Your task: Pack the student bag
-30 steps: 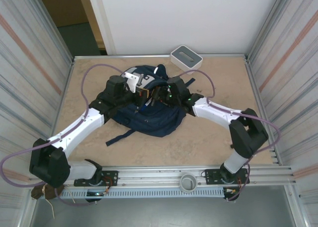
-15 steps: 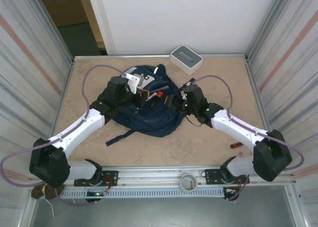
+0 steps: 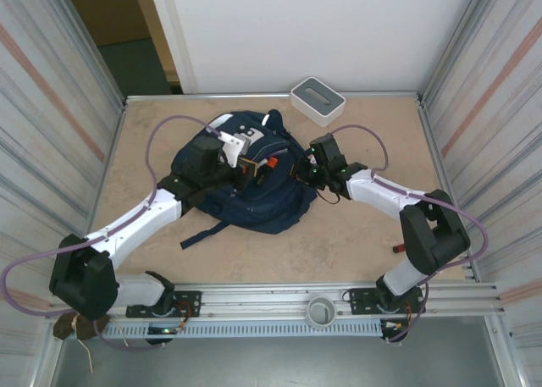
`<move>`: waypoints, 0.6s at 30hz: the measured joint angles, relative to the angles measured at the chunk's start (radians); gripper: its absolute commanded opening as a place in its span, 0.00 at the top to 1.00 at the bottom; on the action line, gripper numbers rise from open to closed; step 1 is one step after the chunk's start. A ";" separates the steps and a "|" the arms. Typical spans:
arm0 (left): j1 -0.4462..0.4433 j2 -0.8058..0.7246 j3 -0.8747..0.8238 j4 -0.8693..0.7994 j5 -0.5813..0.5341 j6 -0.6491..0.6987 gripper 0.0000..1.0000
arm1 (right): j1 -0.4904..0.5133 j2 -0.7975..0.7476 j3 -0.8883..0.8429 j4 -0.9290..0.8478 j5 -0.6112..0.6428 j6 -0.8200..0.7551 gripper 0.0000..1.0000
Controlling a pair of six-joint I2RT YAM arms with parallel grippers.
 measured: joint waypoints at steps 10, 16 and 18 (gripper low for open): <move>-0.012 -0.005 -0.013 0.004 -0.002 0.042 1.00 | -0.018 -0.089 0.026 -0.031 -0.092 -0.012 1.00; -0.021 -0.031 -0.017 0.043 0.010 0.060 1.00 | -0.052 -0.092 0.074 -0.040 -0.193 -0.017 1.00; -0.029 -0.031 -0.019 0.052 0.010 0.068 1.00 | -0.071 -0.092 0.090 -0.056 -0.226 -0.029 1.00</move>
